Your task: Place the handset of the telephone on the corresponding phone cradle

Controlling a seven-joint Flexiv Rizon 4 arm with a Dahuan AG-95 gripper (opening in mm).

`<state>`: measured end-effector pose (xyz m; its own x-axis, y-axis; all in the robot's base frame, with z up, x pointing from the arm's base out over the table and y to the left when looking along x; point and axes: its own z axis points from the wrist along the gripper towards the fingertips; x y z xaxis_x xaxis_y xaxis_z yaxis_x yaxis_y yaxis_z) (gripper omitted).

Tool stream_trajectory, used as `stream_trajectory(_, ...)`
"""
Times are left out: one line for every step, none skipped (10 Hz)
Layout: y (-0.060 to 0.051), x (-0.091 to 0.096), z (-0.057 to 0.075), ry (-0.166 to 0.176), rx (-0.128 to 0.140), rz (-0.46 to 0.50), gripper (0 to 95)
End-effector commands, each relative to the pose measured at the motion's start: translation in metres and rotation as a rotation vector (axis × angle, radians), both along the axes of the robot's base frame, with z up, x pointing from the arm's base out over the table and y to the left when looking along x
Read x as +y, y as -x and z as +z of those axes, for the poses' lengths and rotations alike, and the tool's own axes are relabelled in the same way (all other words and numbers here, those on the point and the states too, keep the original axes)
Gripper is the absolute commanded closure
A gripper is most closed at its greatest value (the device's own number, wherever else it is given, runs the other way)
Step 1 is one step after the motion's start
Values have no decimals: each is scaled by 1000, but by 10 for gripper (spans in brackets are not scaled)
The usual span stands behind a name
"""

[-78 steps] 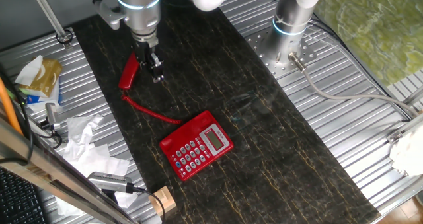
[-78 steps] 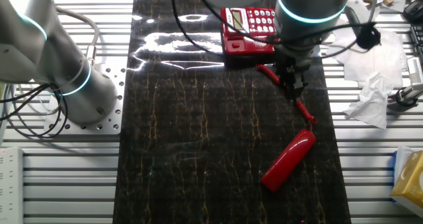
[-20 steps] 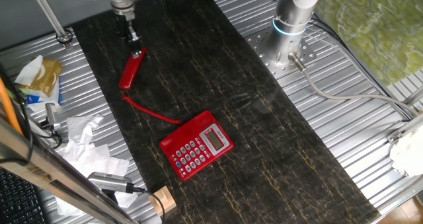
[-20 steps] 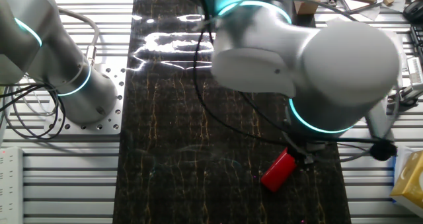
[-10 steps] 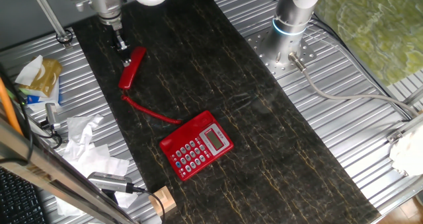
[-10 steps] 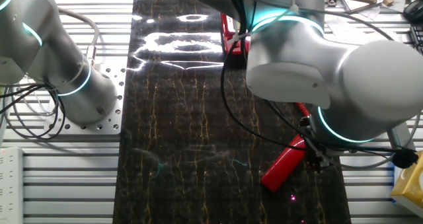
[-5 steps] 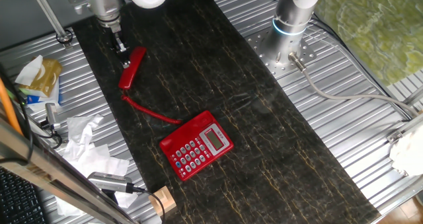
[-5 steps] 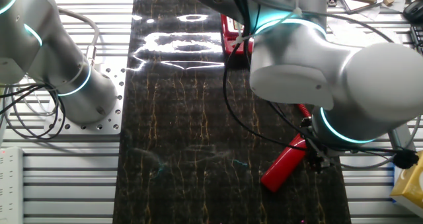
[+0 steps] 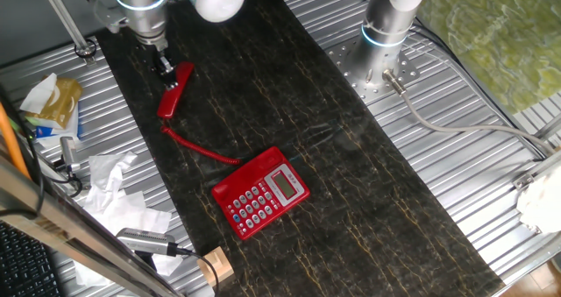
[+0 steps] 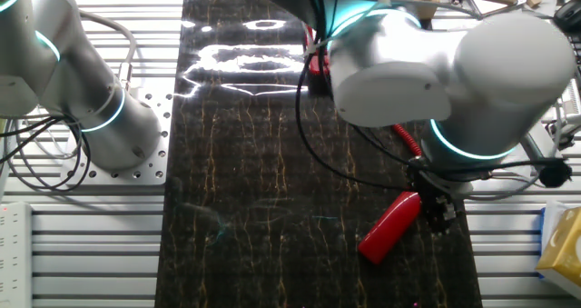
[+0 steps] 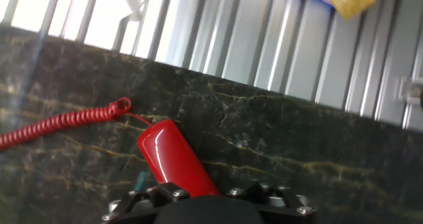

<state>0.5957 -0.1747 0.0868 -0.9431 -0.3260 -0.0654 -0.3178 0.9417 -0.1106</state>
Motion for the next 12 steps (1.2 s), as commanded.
stream_trajectory(0,1,-1,20,-35,163,190)
stream_trajectory(0,2,-1,10,-43,193,190)
stream_trajectory(0,3,-2,0,-44,205,190)
stream_trajectory(1,4,-2,-29,-49,235,190)
stream_trajectory(1,4,-3,-49,-51,249,190)
stream_trajectory(2,5,-3,-70,-50,258,190)
stream_trajectory(2,5,-4,-81,-49,259,190)
stream_trajectory(1,6,-5,-106,-47,256,190)
stream_trajectory(1,7,-5,-105,-46,249,190)
stream_trajectory(2,6,-5,-106,-33,239,190)
stream_trajectory(3,6,-6,-101,-18,222,190)
stream_trajectory(3,6,-6,-103,-10,211,190)
